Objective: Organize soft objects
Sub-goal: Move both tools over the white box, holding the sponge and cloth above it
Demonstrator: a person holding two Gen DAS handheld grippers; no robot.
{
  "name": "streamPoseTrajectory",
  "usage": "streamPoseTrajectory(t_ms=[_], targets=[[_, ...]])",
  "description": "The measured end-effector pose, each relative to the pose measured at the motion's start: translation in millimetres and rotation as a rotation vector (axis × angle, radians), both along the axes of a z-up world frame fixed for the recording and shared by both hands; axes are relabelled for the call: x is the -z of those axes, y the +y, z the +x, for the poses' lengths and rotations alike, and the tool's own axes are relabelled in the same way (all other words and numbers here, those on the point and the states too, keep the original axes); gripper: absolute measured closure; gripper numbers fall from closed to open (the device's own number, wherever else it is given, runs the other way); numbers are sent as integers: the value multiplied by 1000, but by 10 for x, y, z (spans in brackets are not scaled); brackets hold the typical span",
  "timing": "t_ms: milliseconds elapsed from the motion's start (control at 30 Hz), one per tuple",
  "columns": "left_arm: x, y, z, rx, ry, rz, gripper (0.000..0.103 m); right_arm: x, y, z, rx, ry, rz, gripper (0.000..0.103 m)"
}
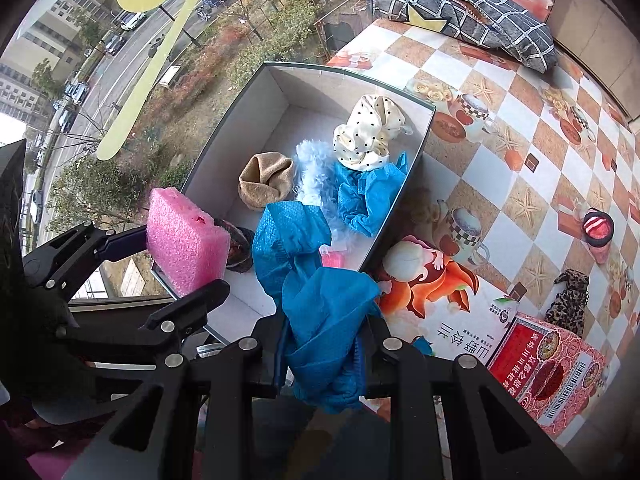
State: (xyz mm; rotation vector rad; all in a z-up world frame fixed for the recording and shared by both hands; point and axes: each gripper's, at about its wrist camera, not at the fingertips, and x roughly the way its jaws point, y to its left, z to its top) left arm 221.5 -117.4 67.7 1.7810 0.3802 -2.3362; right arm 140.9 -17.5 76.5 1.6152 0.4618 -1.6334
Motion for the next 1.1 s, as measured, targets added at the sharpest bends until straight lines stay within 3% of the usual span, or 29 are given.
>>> streamPoseTrajectory(t_ms=[1100], targets=[[264,-296,-206,-68,-86,-40,30,49,-344,-163,2,-6,7,78]])
